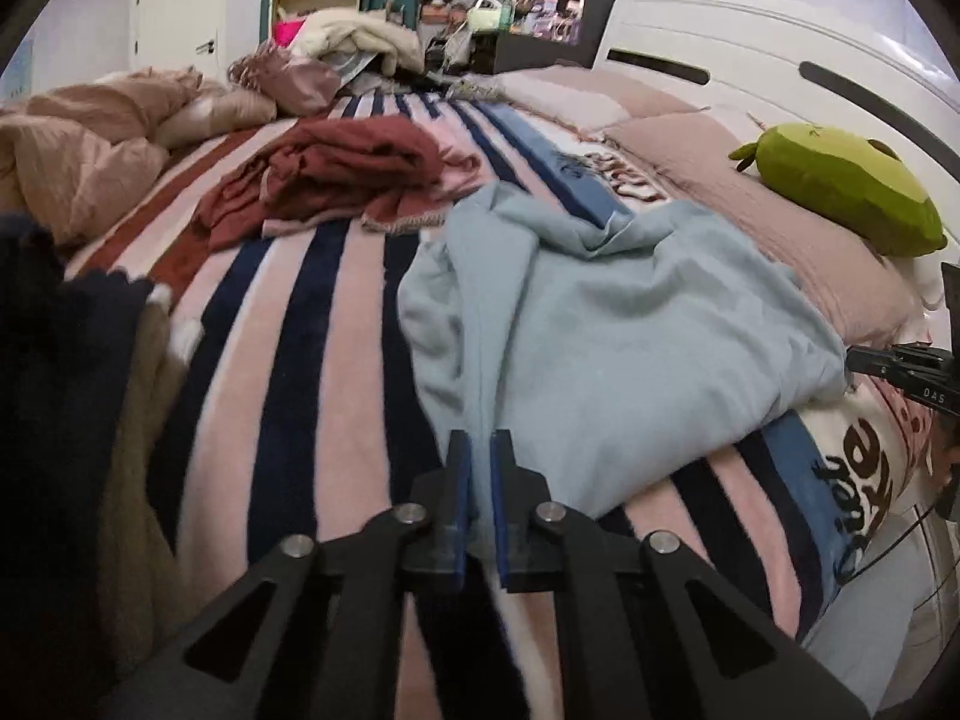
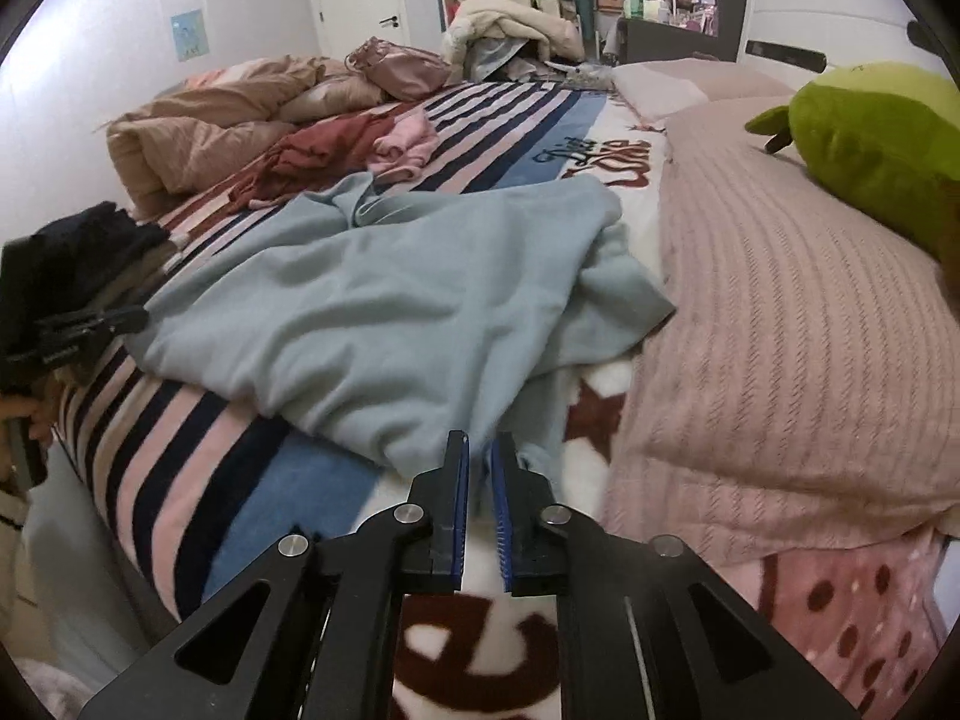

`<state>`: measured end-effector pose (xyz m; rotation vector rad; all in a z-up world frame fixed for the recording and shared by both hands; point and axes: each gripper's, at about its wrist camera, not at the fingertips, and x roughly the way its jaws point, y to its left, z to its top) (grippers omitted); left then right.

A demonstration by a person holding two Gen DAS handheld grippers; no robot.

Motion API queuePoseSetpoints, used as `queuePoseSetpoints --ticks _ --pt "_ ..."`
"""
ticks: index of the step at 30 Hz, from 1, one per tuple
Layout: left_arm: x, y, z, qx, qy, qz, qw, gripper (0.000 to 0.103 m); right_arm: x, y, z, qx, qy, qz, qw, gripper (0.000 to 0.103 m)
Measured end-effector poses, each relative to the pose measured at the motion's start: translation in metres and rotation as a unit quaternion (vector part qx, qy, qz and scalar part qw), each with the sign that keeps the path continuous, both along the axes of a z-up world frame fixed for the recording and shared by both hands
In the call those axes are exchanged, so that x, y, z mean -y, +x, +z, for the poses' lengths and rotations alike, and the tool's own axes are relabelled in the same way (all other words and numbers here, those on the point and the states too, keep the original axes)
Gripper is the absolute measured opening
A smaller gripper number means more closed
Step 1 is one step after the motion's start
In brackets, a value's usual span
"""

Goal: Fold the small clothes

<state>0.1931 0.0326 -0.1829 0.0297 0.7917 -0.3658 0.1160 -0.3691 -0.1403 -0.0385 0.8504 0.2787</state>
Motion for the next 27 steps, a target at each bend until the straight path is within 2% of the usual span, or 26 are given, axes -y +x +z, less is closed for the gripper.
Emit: queuePoseSetpoints --ticks 1,2,3,4,8,9,10,11,12,15,19,21,24,27 --pt "0.002 0.003 0.002 0.001 -0.002 -0.005 1.0000 0.040 0.002 0.005 0.002 -0.003 0.012 -0.001 1.000 0.016" --pt "0.007 0.007 0.005 0.003 -0.008 -0.015 0.9998 0.045 0.003 0.007 0.004 -0.003 0.021 -0.001 1.000 0.036" --pt "0.010 0.011 0.006 0.003 -0.009 -0.022 0.9997 0.047 0.003 0.013 0.005 0.001 0.030 0.000 1.000 0.052" --pt "0.017 0.018 0.005 0.000 -0.002 -0.027 0.9996 0.047 0.001 0.020 0.006 0.003 0.033 0.005 0.999 0.056" --pt "0.033 0.042 -0.007 -0.007 0.037 -0.017 0.9992 0.047 -0.006 0.051 -0.009 -0.020 0.021 -0.004 1.000 0.056" --pt "0.035 0.048 -0.012 -0.011 0.043 -0.011 0.9989 0.035 -0.008 0.060 -0.017 -0.027 0.020 -0.005 0.999 0.054" --pt "0.036 0.053 -0.018 -0.020 0.048 -0.008 0.9986 0.016 -0.009 0.065 -0.022 -0.033 0.018 -0.003 0.999 0.048" --pt "0.036 0.056 -0.023 -0.024 0.054 -0.003 0.9982 0.007 -0.011 0.069 -0.027 -0.036 0.015 -0.002 0.999 0.017" --pt "0.035 0.056 -0.025 -0.025 0.056 0.000 0.9981 0.003 -0.013 0.069 -0.029 -0.035 0.016 0.001 0.999 0.000" --pt "0.025 0.036 -0.016 0.003 0.040 0.008 0.9991 0.002 -0.014 0.052 -0.021 -0.006 0.025 0.008 1.000 0.002" --pt "0.007 0.005 -0.005 0.011 0.019 0.010 0.9997 0.002 -0.008 0.021 -0.006 0.002 0.044 0.021 0.999 0.002" --pt "0.002 -0.007 -0.008 -0.003 0.013 0.007 0.9999 0.002 -0.007 0.006 -0.005 -0.004 0.047 0.029 0.998 0.002" --pt "0.002 -0.014 -0.019 -0.014 0.027 0.007 0.9995 0.003 -0.008 -0.002 -0.015 -0.028 0.033 0.024 0.999 0.002" --pt "0.004 -0.016 -0.028 -0.029 0.025 0.002 0.9993 0.006 -0.011 0.001 -0.023 -0.048 0.017 0.023 0.998 0.010"
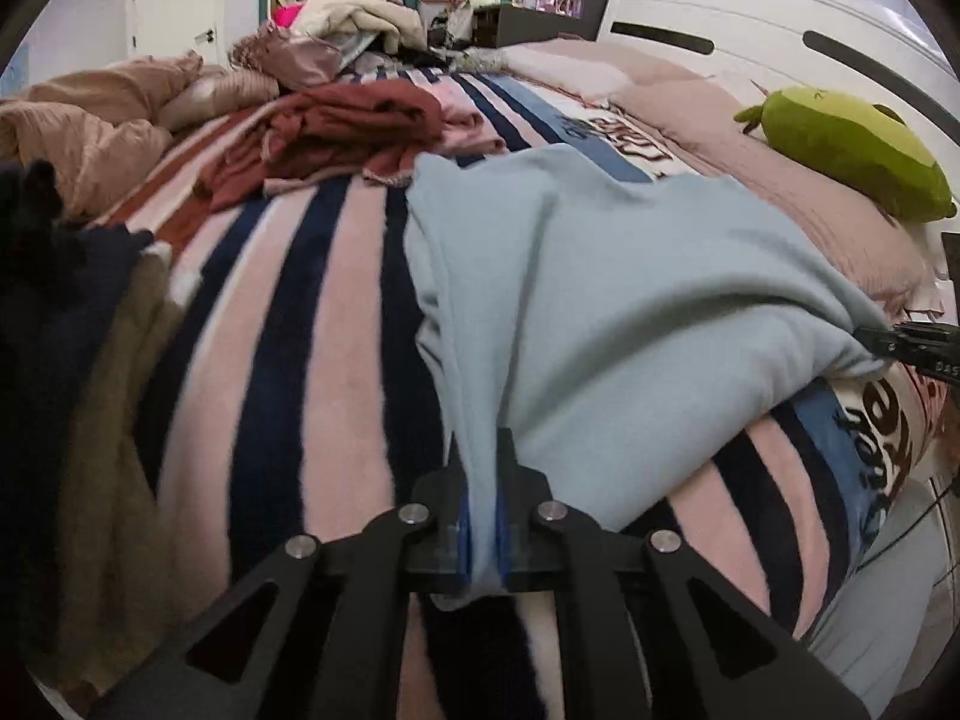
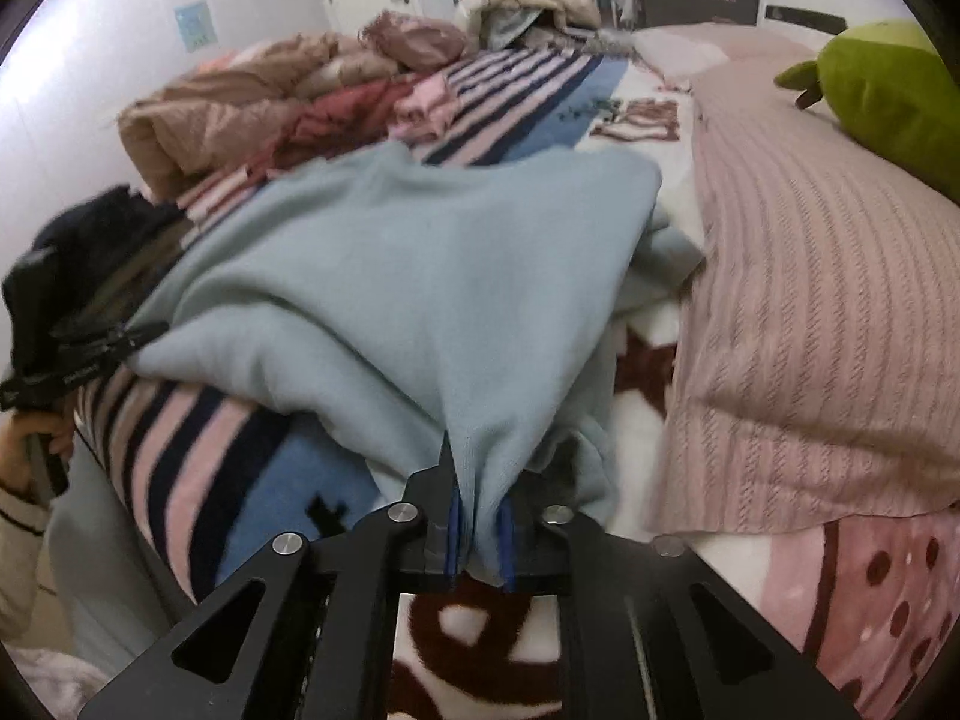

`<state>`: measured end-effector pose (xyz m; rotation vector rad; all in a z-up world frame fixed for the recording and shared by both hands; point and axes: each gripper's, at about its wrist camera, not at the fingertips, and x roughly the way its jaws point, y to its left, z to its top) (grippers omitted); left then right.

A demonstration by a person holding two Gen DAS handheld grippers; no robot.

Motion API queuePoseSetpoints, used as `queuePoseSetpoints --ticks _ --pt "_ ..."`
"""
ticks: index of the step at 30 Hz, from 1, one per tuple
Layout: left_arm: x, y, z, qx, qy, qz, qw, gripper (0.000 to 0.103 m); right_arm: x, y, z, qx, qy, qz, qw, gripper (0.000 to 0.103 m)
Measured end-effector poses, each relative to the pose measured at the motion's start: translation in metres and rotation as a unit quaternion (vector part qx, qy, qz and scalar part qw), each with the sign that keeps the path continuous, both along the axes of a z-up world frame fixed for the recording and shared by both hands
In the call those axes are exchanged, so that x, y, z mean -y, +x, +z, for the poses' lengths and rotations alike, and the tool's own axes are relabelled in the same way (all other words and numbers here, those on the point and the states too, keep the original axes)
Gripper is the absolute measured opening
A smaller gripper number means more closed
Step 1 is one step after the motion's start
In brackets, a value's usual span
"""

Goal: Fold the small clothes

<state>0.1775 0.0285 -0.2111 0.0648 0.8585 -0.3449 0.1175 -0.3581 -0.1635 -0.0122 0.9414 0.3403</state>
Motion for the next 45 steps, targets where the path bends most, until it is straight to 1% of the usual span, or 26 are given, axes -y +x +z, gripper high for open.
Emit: queuePoseSetpoints --ticks 1,2,3,4,5,7,8,9,11,13,15,16,18,19,20,22,23,26,28,30,33,35,36,38,40,45 --pt "0.002 -0.001 0.002 0.002 0.000 -0.003 1.0000 0.015 0.001 0.000 0.002 0.001 0.002 0.000 1.000 0.015" --pt "0.002 -0.001 0.006 0.003 0.001 -0.007 1.0000 0.023 0.003 0.000 0.007 0.004 0.007 -0.002 1.000 0.030" --pt "0.002 -0.001 0.012 0.007 0.000 -0.011 0.9999 0.044 0.006 0.000 0.015 0.014 0.012 -0.005 1.000 0.045" --pt "0.001 -0.003 0.020 0.017 -0.008 -0.014 0.9997 0.059 0.009 -0.002 0.028 0.035 0.013 -0.010 0.999 0.049" --pt "0.000 -0.004 0.028 0.027 -0.016 -0.016 0.9994 0.062 0.010 -0.003 0.034 0.046 0.010 -0.013 0.999 0.049" --pt "0.003 -0.003 0.046 0.041 -0.029 -0.025 0.9984 0.063 0.007 -0.002 0.051 0.073 0.004 -0.015 0.997 0.049" --pt "0.006 -0.002 0.050 0.044 -0.035 -0.031 0.9979 0.064 0.004 0.000 0.057 0.082 0.013 -0.008 0.997 0.046" --pt "0.012 0.000 0.054 0.046 -0.046 -0.041 0.9970 0.064 -0.003 0.003 0.062 0.086 0.026 0.002 0.996 0.046" --pt "0.029 0.005 0.056 0.041 -0.067 -0.068 0.9945 0.065 -0.019 0.010 0.060 0.082 0.038 0.023 0.996 0.046" --pt "0.051 0.011 0.049 0.035 -0.066 -0.094 0.9927 0.065 -0.038 0.018 0.050 0.069 0.038 0.046 0.996 0.044" --pt "0.066 0.019 0.037 0.022 -0.052 -0.103 0.9931 0.065 -0.054 0.027 0.031 0.048 0.029 0.065 0.996 0.027" --pt "0.071 0.025 0.026 0.004 -0.047 -0.105 0.9933 0.065 -0.055 0.029 0.025 0.041 0.026 0.063 0.997 0.023" --pt "0.072 0.030 0.011 -0.025 -0.045 -0.103 0.9934 0.064 -0.049 0.034 0.006 0.012 0.026 0.041 0.999 0.016" --pt "0.068 0.031 0.003 -0.037 -0.043 -0.099 0.9934 0.064 -0.045 0.035 0.000 0.005 0.027 0.031 0.999 0.016" --pt "0.064 0.028 -0.003 -0.041 -0.043 -0.098 0.9934 0.064 -0.037 0.033 -0.006 -0.001 0.027 0.022 0.999 0.015" --pt "0.056 0.023 -0.007 -0.037 -0.042 -0.093 0.9941 0.064 -0.026 0.025 -0.011 -0.005 0.028 0.010 1.000 0.015" --pt "0.053 0.019 -0.007 -0.035 -0.038 -0.087 0.9948 0.064 -0.022 0.021 -0.011 -0.005 0.031 0.006 0.999 0.012" --pt "0.049 0.002 -0.002 -0.032 -0.030 -0.068 0.9967 0.067 -0.021 0.007 -0.004 -0.001 0.023 0.002 1.000 0.012" --pt "0.044 -0.012 0.006 -0.031 -0.051 -0.058 0.9965 0.077 -0.026 -0.002 0.004 0.012 0.019 0.005 1.000 0.017" --pt "0.035 -0.025 0.013 -0.033 -0.077 -0.041 0.9956 0.086 -0.038 -0.008 0.016 0.034 0.026 0.019 0.999 0.017" --pt "0.016 -0.042 0.015 -0.042 -0.126 -0.010 0.9910 0.086 -0.059 -0.011 0.029 0.068 0.029 0.035 0.997 0.017" --pt "0.007 -0.048 0.009 -0.058 -0.162 0.006 0.9851 0.086 -0.073 -0.010 0.033 0.083 0.023 0.044 0.995 0.014" --pt "0.006 -0.048 0.006 -0.064 -0.169 0.012 0.9835 0.086 -0.082 -0.006 0.032 0.085 0.022 0.048 0.995 0.012" --pt "0.005 -0.043 -0.004 -0.081 -0.186 0.028 0.9789 0.086 -0.094 -0.001 0.027 0.082 0.022 0.053 0.995 0.009" --pt "0.004 -0.033 -0.012 -0.088 -0.204 0.039 0.9741 0.086 -0.107 0.009 0.016 0.072 0.014 0.056 0.996 0.009" --pt "0.006 0.000 -0.021 -0.068 -0.236 0.074 0.9665 0.086 -0.119 0.023 -0.011 0.056 -0.014 0.045 0.997 0.009"
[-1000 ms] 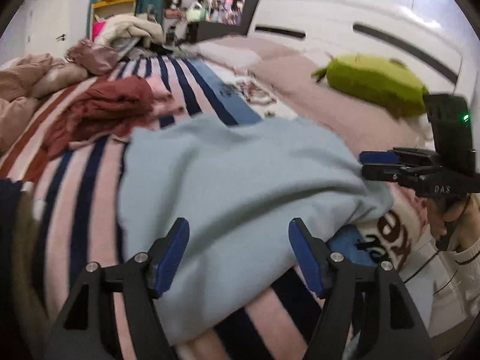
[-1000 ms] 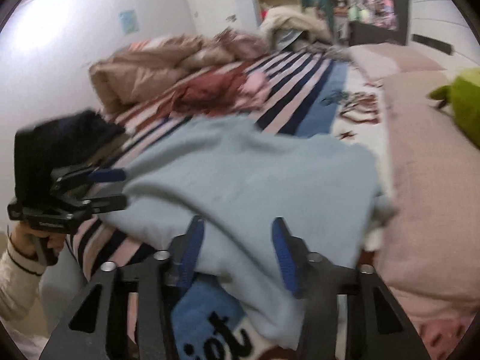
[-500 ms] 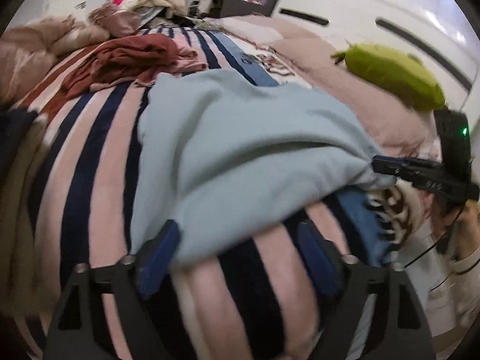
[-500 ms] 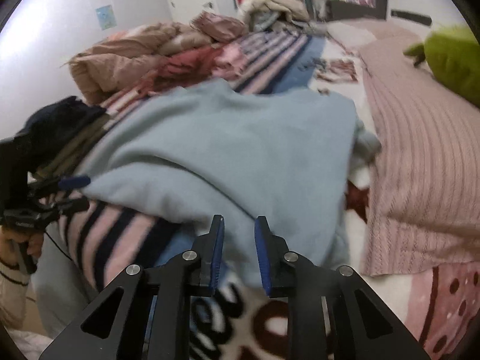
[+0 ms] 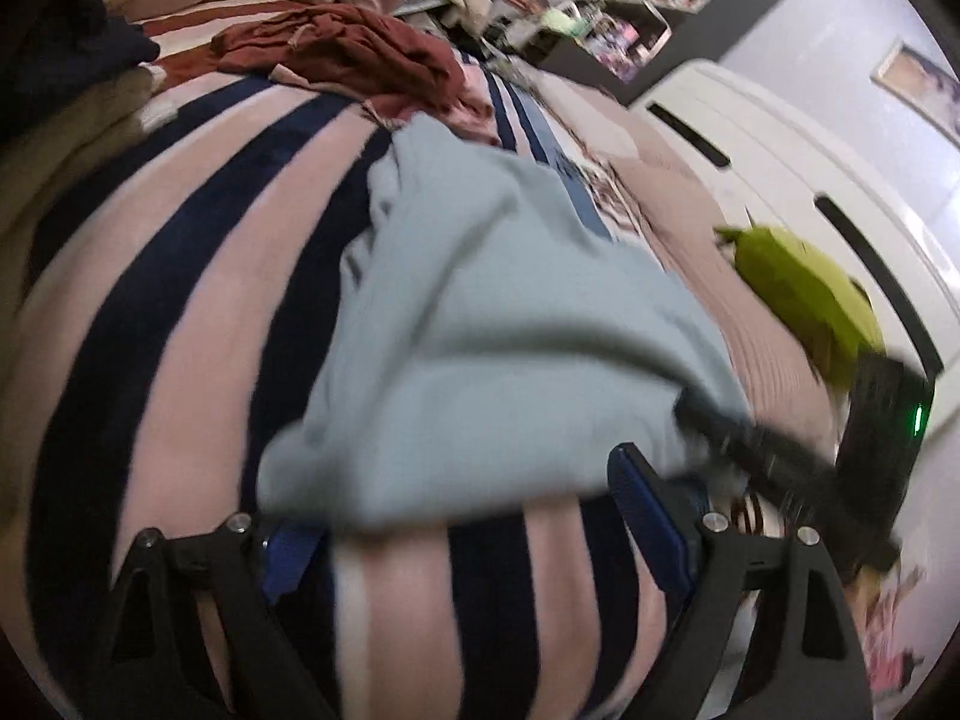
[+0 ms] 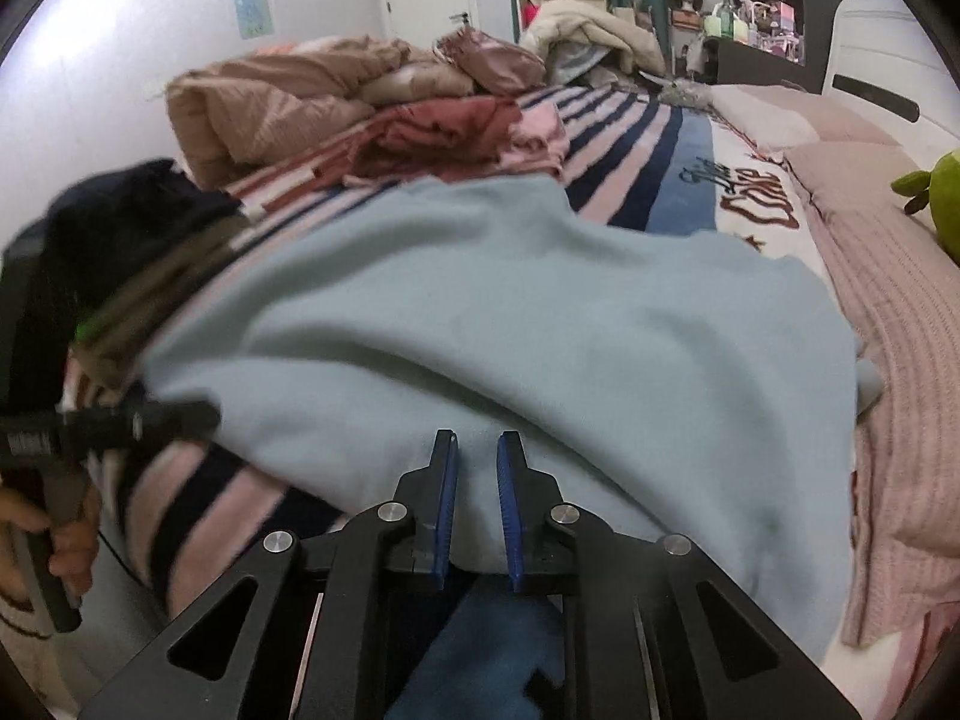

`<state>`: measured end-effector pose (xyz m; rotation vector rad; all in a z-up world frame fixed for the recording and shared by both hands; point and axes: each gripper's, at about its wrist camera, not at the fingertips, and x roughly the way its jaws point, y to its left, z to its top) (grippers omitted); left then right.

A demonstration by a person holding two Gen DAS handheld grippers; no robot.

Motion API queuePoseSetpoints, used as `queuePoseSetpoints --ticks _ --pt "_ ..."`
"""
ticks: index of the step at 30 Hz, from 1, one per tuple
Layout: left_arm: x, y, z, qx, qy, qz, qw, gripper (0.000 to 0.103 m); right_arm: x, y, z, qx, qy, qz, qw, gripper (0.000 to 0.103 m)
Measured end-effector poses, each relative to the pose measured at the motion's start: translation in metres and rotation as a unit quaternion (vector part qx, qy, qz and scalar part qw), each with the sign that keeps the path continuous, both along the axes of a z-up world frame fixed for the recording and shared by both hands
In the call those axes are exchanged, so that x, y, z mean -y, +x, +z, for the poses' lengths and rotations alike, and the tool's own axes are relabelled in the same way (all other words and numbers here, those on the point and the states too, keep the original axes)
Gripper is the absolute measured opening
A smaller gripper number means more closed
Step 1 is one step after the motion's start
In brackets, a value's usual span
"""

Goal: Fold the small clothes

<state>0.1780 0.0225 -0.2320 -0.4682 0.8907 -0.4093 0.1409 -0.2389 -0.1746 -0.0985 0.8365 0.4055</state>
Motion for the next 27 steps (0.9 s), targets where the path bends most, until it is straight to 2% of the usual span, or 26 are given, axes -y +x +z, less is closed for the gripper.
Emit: queuePoseSetpoints --ticks 2,4,6,7,8,9,11,14,16,18,20,22,24,25,27 --pt "0.006 0.016 0.000 0.003 0.004 0.012 0.9999 0.086 -0.001 0.001 -0.006 -0.004 -0.003 -0.005 1.000 0.009" --pt "0.016 0.032 0.000 0.006 0.020 0.015 0.9997 0.075 -0.004 -0.001 -0.009 -0.002 -0.008 -0.004 1.000 0.009" --pt "0.021 0.044 -0.002 0.002 0.034 0.020 0.9992 0.039 -0.005 -0.002 -0.010 0.000 -0.013 -0.001 1.000 0.010" --pt "0.023 0.051 -0.002 -0.002 0.028 0.019 0.9994 0.023 -0.005 -0.002 -0.010 -0.002 -0.011 -0.001 1.000 0.010" --pt "0.024 0.056 -0.001 -0.005 0.017 0.015 0.9997 0.017 -0.003 -0.002 -0.009 -0.005 -0.006 0.000 1.000 0.010" --pt "0.025 0.059 0.002 -0.004 0.015 0.011 0.9998 0.014 0.002 -0.002 -0.006 -0.010 0.006 -0.001 1.000 0.010" --pt "0.033 0.057 0.021 0.030 0.042 0.002 0.9987 0.012 0.012 -0.005 0.004 -0.013 0.042 -0.002 0.999 0.010" --pt "0.053 0.052 0.053 0.082 0.080 -0.027 0.9931 0.012 0.043 -0.020 0.028 0.015 0.085 -0.024 0.996 0.014" --pt "0.074 0.048 0.072 0.113 0.110 -0.054 0.9861 0.012 0.068 -0.034 0.047 0.045 0.086 -0.047 0.994 0.021" --pt "0.098 0.047 0.082 0.129 0.134 -0.087 0.9786 0.012 0.088 -0.044 0.060 0.065 0.080 -0.065 0.993 0.023" --pt "0.124 0.046 0.087 0.133 0.128 -0.127 0.9745 0.012 0.112 -0.055 0.073 0.084 0.077 -0.088 0.990 0.023" --pt "0.150 0.048 0.084 0.121 0.089 -0.170 0.9739 0.011 0.132 -0.064 0.082 0.095 0.082 -0.105 0.986 0.023" --pt "0.183 0.046 0.079 0.124 0.103 -0.202 0.9659 0.012 0.146 -0.071 0.085 0.100 0.088 -0.115 0.984 0.024" --pt "0.202 0.043 0.075 0.128 0.123 -0.221 0.9592 0.012 0.151 -0.073 0.085 0.101 0.090 -0.119 0.984 0.024" --pt "0.229 0.040 0.060 0.110 0.137 -0.269 0.9471 0.014 0.162 -0.081 0.081 0.099 0.093 -0.127 0.982 0.023"
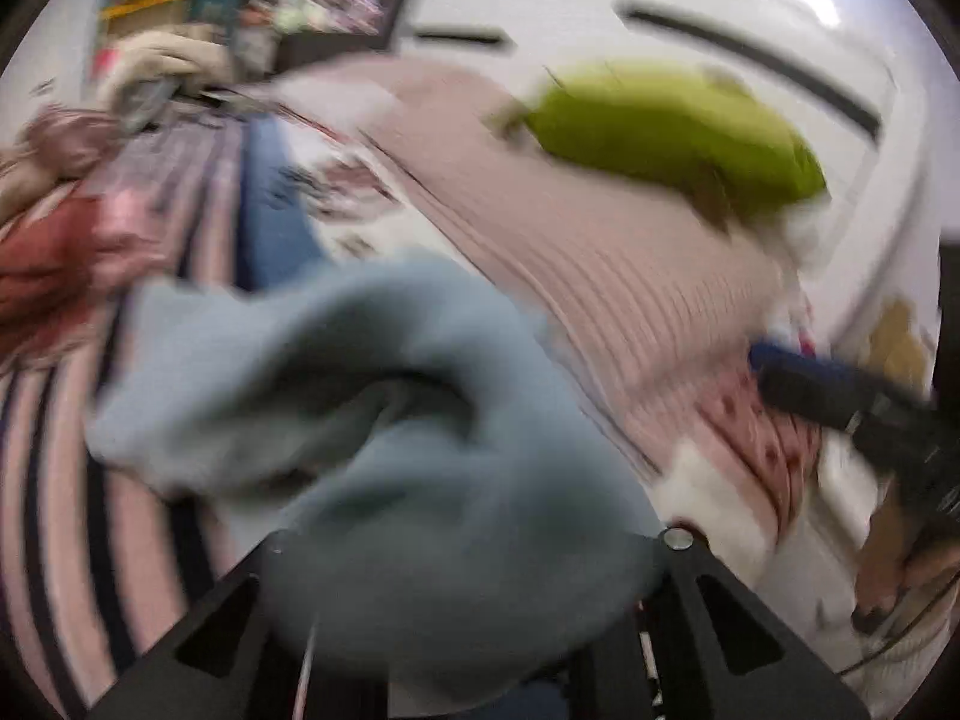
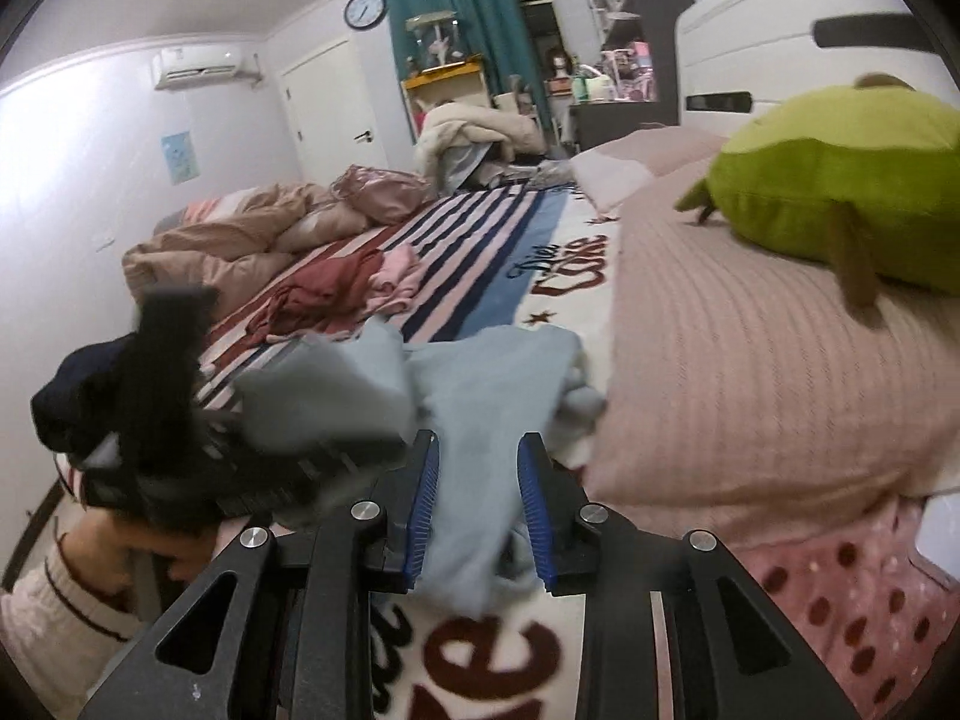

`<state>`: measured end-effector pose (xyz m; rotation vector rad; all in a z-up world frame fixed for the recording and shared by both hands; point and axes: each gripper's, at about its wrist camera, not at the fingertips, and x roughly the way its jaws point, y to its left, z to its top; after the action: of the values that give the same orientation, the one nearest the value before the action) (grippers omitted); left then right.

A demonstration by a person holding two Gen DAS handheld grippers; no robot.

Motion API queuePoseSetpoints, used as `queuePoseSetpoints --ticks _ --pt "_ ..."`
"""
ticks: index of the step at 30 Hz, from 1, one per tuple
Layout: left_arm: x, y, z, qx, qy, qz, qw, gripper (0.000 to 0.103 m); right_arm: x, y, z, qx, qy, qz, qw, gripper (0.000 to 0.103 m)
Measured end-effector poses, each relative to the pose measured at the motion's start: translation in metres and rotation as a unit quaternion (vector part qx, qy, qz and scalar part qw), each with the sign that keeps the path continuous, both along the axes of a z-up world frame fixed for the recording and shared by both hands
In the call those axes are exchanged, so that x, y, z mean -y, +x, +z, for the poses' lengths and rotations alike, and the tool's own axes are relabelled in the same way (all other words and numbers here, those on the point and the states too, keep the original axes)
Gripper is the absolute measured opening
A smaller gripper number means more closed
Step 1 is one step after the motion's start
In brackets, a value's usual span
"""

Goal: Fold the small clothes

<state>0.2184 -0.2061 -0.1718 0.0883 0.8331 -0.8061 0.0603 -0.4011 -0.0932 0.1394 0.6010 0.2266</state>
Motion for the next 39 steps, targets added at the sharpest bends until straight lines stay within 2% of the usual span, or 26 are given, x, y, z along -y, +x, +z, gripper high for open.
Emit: queuePoseSetpoints --ticks 1,2,4,5,8,10,12,13,14,16,19,21,22,23,24,26,31,32,33,35,37,39 --pt "0.012 -0.002 -0.011 -0.020 0.007 -0.030 0.9993 0.025 0.003 -0.001 -0.004 -0.003 0.002 -0.003 1.000 0.023" --pt "0.019 -0.005 -0.020 -0.032 0.020 -0.053 0.9979 0.029 0.006 -0.002 -0.008 -0.008 0.005 -0.005 1.000 0.023" --pt "0.027 -0.014 -0.030 -0.003 0.049 -0.062 0.9969 0.031 0.011 0.000 -0.017 -0.020 0.015 -0.007 1.000 0.023" --pt "0.025 -0.018 -0.030 0.005 0.049 -0.062 0.9969 0.032 0.011 0.002 -0.021 -0.025 0.018 -0.008 0.999 0.023" --pt "0.007 -0.016 -0.022 -0.020 0.019 -0.056 0.9981 0.041 0.011 0.006 -0.025 -0.032 0.024 -0.006 0.999 0.023" --pt "-0.014 -0.019 -0.014 -0.033 -0.013 -0.061 0.9975 0.048 0.007 0.008 -0.021 -0.029 0.028 0.001 0.999 0.025" --pt "-0.041 -0.033 -0.002 -0.027 -0.034 -0.056 0.9975 0.048 0.000 0.010 -0.016 -0.023 0.030 0.013 0.999 0.040" --pt "-0.048 -0.038 0.002 -0.023 -0.040 -0.049 0.9977 0.048 -0.004 0.011 -0.013 -0.017 0.031 0.018 0.999 0.057" --pt "-0.058 -0.039 0.005 -0.023 -0.044 -0.037 0.9981 0.048 -0.013 0.013 -0.008 -0.007 0.035 0.028 0.999 0.069" --pt "-0.085 -0.041 0.006 -0.026 -0.054 0.000 0.9982 0.048 -0.029 0.019 -0.003 0.001 0.036 0.048 0.998 0.074" --pt "-0.118 -0.041 0.001 -0.024 -0.059 0.049 0.9968 0.048 -0.059 0.036 -0.004 -0.008 0.008 0.066 0.998 0.075" --pt "-0.132 -0.038 -0.005 -0.037 -0.067 0.065 0.9949 0.048 -0.081 0.061 -0.018 -0.039 -0.028 0.086 0.995 0.071" --pt "-0.137 -0.038 -0.008 -0.042 -0.072 0.072 0.9940 0.048 -0.089 0.072 -0.029 -0.064 -0.066 0.079 0.993 0.061" --pt "-0.141 -0.039 -0.011 -0.047 -0.074 0.075 0.9933 0.048 -0.092 0.076 -0.035 -0.071 -0.094 0.073 0.990 0.033" --pt "-0.145 -0.040 -0.013 -0.048 -0.075 0.076 0.9931 0.048 -0.092 0.077 -0.041 -0.075 -0.121 0.067 0.988 0.013" --pt "-0.146 -0.043 -0.016 -0.048 -0.077 0.074 0.9931 0.048 -0.080 0.073 -0.050 -0.079 -0.140 0.044 0.986 0.015" --pt "-0.124 -0.029 -0.022 -0.068 -0.084 0.058 0.9925 0.048 -0.042 0.062 -0.075 -0.111 -0.150 -0.016 0.982 0.017" --pt "-0.121 -0.027 -0.023 -0.071 -0.083 0.055 0.9925 0.048 -0.036 0.059 -0.078 -0.108 -0.147 -0.022 0.983 0.022" --pt "-0.115 -0.025 -0.025 -0.074 -0.081 0.052 0.9926 0.048 -0.035 0.057 -0.077 -0.105 -0.147 -0.026 0.983 0.029" --pt "-0.105 -0.020 -0.029 -0.079 -0.078 0.047 0.9927 0.048 -0.033 0.054 -0.073 -0.104 -0.152 -0.031 0.982 0.037" --pt "-0.100 -0.017 -0.028 -0.082 -0.081 0.042 0.9925 0.048 -0.031 0.051 -0.061 -0.096 -0.143 -0.016 0.985 0.040" --pt "-0.100 -0.016 -0.025 -0.078 -0.088 0.040 0.9922 0.051 -0.029 0.050 -0.039 -0.070 -0.132 -0.001 0.989 0.043"
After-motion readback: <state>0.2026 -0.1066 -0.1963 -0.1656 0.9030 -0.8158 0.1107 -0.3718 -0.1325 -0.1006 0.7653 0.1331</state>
